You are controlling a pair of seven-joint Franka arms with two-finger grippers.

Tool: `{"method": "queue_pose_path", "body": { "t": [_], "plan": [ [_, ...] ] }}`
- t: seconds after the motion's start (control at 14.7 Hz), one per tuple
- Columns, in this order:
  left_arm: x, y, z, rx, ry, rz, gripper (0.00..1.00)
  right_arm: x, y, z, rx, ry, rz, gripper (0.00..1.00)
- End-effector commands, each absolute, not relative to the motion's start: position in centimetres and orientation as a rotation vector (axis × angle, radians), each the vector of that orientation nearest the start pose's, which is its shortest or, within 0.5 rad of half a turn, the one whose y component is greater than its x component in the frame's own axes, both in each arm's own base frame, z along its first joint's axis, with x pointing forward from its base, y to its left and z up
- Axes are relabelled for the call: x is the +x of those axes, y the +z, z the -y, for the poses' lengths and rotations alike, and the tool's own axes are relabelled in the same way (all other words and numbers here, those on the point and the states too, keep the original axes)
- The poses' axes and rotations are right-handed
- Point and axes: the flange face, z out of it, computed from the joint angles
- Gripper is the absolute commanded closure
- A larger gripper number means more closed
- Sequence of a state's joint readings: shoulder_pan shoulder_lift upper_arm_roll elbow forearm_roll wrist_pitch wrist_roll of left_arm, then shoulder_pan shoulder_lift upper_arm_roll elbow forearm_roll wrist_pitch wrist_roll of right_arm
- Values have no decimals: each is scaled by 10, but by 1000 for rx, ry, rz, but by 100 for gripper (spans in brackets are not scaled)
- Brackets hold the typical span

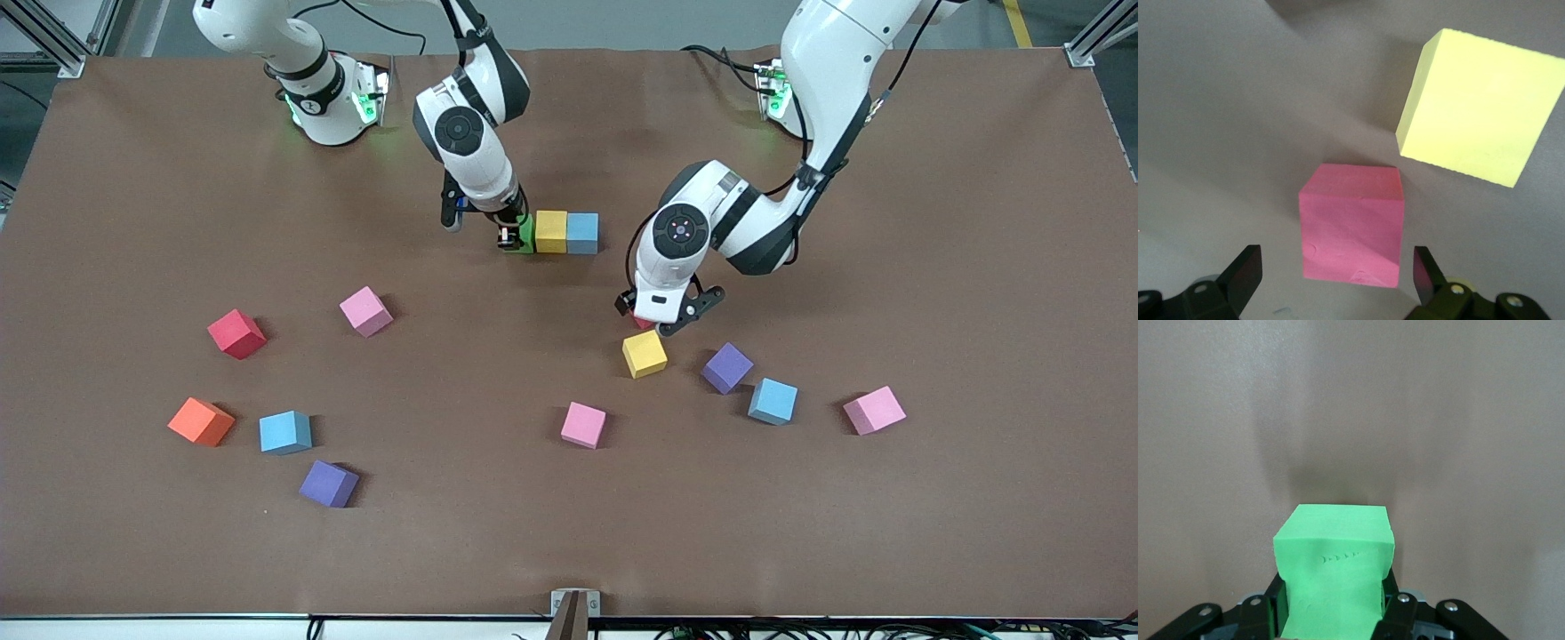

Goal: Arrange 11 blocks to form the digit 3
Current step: 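Place the green cube beside yellow while the left gripper grasps the red cube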

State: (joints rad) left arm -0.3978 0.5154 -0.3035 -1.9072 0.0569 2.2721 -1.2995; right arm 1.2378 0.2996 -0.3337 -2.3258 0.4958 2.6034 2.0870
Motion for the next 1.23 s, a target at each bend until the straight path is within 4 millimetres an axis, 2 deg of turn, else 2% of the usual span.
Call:
{"method": "queue_pose_path", "body": {
  "t": [0.0,0.2,0.34,0.41,0.54,1.16],
  "plan": [
    [478,221,396,-2968,223,855,0,329,216,-402,-2140,249,-2236,52],
    [478,214,396,-2964,231,856,0,330,217,-401,-2138,249,-2237,51],
    [477,212,397,-2964,233,854,0,330,217,-402,-2138,248,-2234,42],
    [477,211,397,-2963,235,853,0,330,218,-403,-2136,248,-2231,34],
    [478,208,397,-2969,225,846,0,327,217,-405,-2155,251,-2225,0],
    [484,196,394,-2972,196,819,0,325,217,-406,-2161,258,-2232,0]
  ]
}}
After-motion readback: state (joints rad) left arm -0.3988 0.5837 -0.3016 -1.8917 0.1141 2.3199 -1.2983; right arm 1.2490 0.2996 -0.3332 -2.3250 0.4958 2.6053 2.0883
